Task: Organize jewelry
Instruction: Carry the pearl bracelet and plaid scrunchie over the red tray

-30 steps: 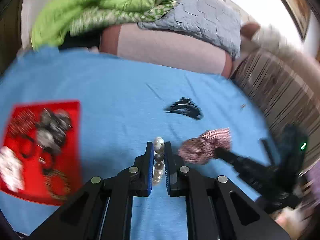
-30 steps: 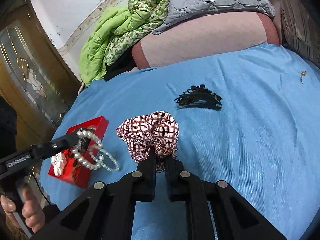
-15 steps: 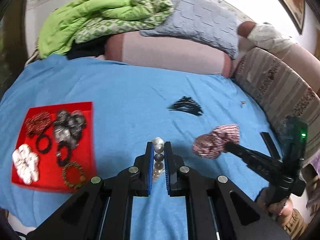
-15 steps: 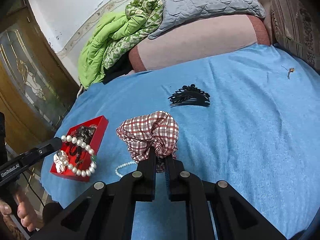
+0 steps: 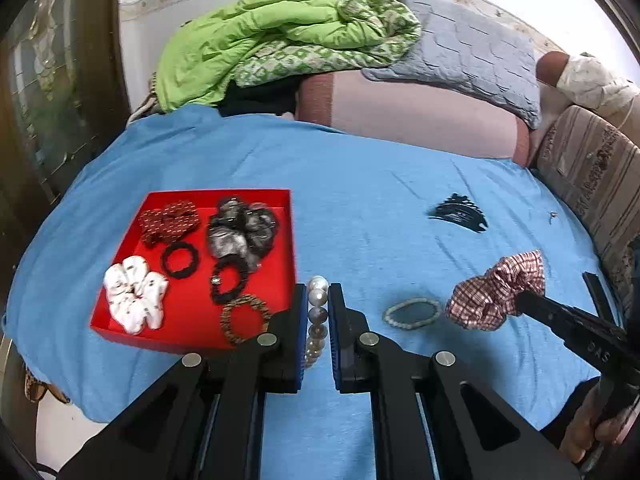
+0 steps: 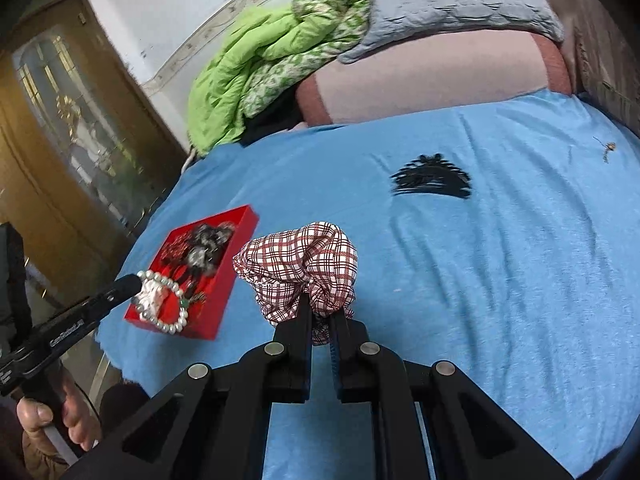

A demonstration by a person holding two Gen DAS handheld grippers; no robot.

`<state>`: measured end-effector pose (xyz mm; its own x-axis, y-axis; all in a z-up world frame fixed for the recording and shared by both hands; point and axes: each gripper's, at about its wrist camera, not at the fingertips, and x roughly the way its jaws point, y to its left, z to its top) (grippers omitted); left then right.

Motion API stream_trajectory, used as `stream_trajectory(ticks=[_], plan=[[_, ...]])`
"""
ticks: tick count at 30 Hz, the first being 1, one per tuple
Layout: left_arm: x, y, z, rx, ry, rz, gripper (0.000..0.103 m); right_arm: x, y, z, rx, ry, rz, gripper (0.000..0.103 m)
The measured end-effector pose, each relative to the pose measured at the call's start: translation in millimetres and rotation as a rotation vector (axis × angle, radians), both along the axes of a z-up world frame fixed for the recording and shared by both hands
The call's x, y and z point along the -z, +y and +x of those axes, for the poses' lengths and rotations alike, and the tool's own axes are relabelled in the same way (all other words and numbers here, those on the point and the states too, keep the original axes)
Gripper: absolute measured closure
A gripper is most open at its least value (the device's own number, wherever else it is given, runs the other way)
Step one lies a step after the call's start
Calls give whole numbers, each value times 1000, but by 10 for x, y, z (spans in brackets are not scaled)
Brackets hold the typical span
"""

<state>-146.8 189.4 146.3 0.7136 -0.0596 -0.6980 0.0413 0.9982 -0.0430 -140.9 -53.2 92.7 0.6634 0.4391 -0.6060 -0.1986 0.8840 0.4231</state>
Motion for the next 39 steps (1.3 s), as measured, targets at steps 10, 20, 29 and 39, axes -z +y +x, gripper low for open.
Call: stream_trajectory(ticks=[10, 20, 29, 39], plan=[[22, 232, -108, -73, -19, 46, 94, -53, 403, -127, -80, -8, -42, 94], [72, 427, -177, -123, -24, 79, 94, -78, 669, -197, -121, -3, -82, 94], [103, 580, -248, -148, -26, 78, 94, -112, 899, -262, -152, -7, -116, 94], [137, 719, -234, -176, -24, 107, 94, -202, 1126, -238, -196, -24, -147, 94]])
